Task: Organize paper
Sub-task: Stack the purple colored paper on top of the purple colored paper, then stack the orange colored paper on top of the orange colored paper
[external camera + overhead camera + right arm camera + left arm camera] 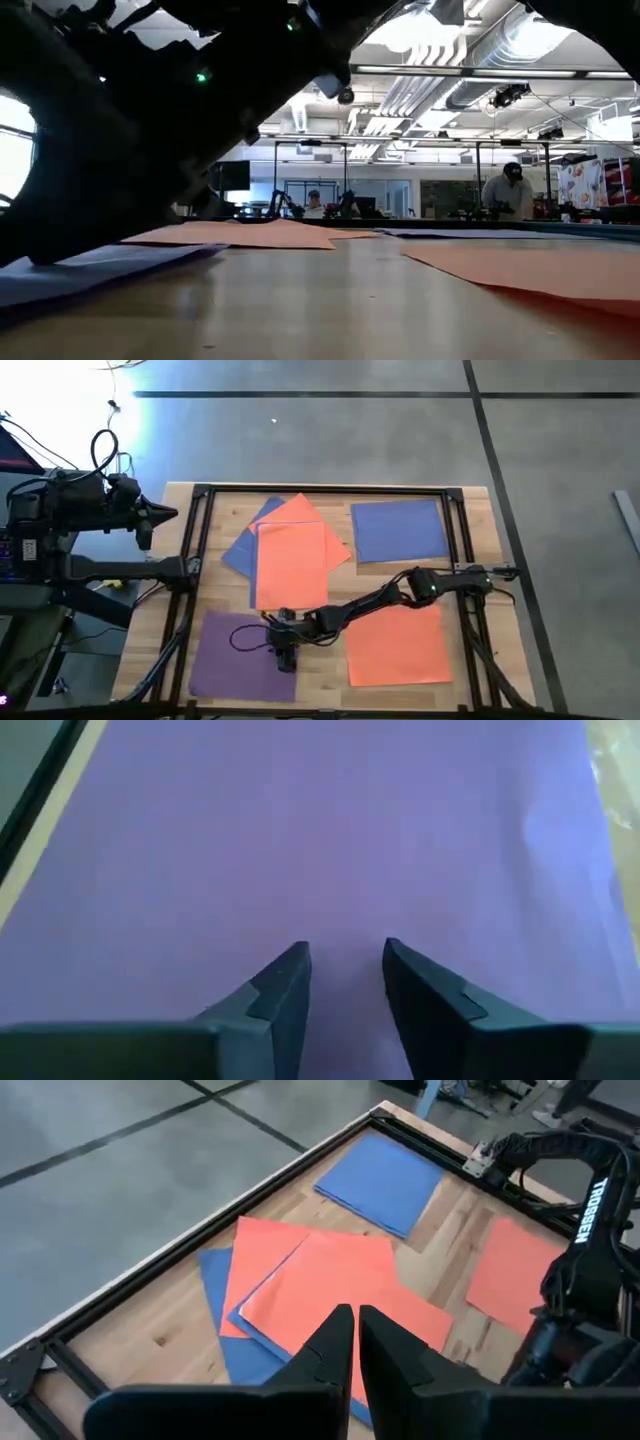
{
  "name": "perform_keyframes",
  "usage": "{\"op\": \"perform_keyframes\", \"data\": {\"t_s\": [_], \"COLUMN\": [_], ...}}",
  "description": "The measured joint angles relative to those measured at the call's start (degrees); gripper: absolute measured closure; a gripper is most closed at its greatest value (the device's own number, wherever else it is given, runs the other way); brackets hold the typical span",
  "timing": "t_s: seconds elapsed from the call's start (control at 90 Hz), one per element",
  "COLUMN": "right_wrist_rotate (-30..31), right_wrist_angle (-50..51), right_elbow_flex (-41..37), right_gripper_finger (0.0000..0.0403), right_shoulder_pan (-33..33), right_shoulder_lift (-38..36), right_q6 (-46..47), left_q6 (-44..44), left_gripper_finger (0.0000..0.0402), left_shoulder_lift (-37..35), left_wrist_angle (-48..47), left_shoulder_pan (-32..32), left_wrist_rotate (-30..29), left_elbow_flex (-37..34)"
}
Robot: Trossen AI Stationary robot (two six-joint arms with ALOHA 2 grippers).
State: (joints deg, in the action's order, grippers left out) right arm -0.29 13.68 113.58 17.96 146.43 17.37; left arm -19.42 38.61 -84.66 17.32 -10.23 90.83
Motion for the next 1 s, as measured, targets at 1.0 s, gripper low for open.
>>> {"op": "perform_keyframes", "data": {"t_s": [1.0], "right_wrist_rotate": [9.86], "right_wrist_angle": [57.18], "right_elbow_flex": [14.84], "right_gripper_finger": [0.0299], "right_shoulder_pan": [-6.44], "right_shoulder_lift": [-18.44], "right_q6": [22.95], "left_q6": [2.63], "left_gripper_finger": [0.0402], "left_shoulder_lift": [4.17], "left_wrist_angle": [1.77], "left_shoulder_pan": [0.02], "left_wrist_rotate": [0.95], "left_elbow_flex": [-7.94]}}
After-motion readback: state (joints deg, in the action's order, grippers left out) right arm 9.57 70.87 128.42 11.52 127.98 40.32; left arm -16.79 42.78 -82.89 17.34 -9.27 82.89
